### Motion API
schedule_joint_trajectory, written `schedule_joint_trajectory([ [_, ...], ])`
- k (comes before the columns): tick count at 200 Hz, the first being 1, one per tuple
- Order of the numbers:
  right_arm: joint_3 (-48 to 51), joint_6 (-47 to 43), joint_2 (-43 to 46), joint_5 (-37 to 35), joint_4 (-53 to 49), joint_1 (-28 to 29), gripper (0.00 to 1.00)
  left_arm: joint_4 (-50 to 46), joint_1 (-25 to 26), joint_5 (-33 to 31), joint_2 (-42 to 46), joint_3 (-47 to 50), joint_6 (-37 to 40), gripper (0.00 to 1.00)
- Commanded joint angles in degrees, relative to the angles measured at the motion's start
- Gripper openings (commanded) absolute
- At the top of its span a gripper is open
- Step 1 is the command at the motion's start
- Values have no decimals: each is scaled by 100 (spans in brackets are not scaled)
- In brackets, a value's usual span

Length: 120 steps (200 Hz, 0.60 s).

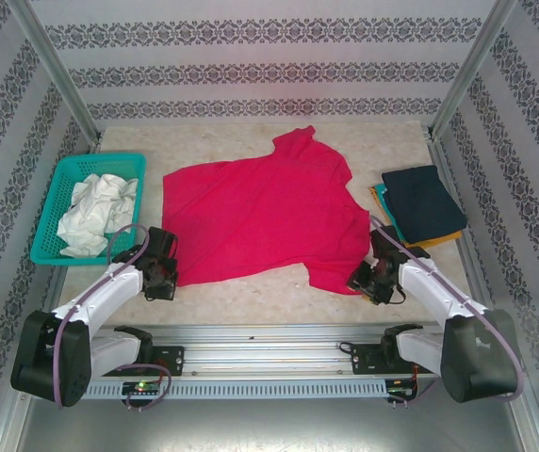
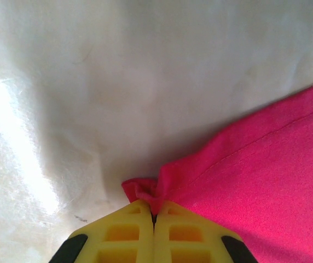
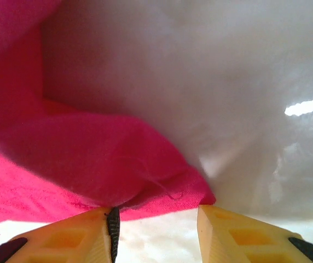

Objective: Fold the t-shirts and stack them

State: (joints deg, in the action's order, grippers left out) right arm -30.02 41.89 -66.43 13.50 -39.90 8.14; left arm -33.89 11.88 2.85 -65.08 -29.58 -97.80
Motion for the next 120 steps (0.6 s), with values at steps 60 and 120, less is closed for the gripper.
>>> schedule_joint_trajectory([
  [60,-312,87,-341,-479,239,12,47,142,-61,74,55,264,-112,0],
  [120,-551,0,-1058,-695,290,37,41,324,-60,114,-134,278,-109,0],
])
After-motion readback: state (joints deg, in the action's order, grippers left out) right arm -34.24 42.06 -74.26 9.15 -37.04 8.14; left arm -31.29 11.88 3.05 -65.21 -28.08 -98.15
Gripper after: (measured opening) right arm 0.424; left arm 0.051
